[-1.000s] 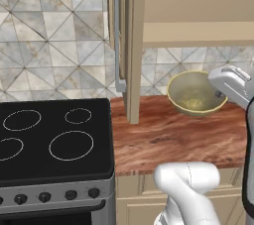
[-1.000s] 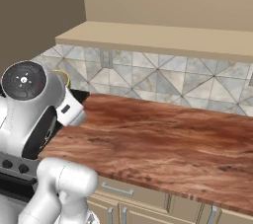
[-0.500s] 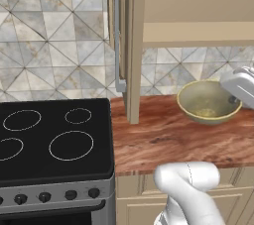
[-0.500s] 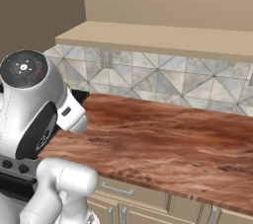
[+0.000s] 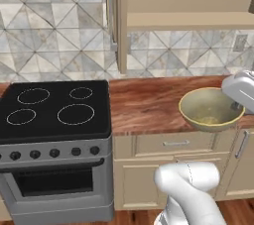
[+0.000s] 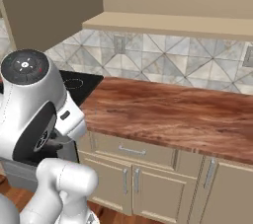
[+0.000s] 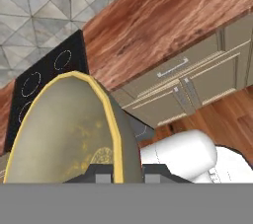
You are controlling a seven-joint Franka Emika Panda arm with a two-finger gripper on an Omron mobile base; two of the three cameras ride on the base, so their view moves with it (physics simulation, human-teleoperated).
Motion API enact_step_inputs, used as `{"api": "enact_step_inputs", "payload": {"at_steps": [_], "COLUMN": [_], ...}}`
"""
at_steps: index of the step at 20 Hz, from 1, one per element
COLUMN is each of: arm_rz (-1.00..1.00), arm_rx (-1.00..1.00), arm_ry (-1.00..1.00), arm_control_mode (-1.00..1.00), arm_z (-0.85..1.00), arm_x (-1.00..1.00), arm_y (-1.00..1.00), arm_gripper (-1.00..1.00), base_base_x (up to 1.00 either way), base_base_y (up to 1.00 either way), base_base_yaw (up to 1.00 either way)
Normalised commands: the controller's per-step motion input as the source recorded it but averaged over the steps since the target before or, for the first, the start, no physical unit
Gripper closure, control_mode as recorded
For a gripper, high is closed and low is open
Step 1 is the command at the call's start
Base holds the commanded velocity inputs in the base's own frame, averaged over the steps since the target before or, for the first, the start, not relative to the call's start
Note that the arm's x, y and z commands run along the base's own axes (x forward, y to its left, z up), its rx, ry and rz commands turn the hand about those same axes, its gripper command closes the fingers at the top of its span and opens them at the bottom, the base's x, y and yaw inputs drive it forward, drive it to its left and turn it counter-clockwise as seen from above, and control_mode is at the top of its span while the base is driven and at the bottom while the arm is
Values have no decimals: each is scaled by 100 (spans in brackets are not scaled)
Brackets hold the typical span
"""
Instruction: Take the smaller bowl and place it next to the appetizer plate on the dining counter , and place the larger bowl next to the plate with cooked food.
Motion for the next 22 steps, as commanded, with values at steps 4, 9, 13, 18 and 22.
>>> {"api": "enact_step_inputs", "payload": {"at_steps": [4, 9, 13, 18, 22], "arm_rz": [0, 0, 0, 0, 0], "arm_rx": [0, 0, 0, 0, 0], "arm_ry": [0, 0, 0, 0, 0], "arm_control_mode": [100, 100, 100, 100, 100], "arm_z": [0, 0, 0, 0, 0], "arm_x": [0, 0, 0, 0, 0], "arm_y": [0, 0, 0, 0, 0], "arm_gripper": [100, 100, 100, 100, 100], "base_base_x": [-100, -100, -47, -14, -9], "base_base_y": [31, 86, 100, 85, 46], "base_base_yaw": [2, 12, 54, 86, 98]}}
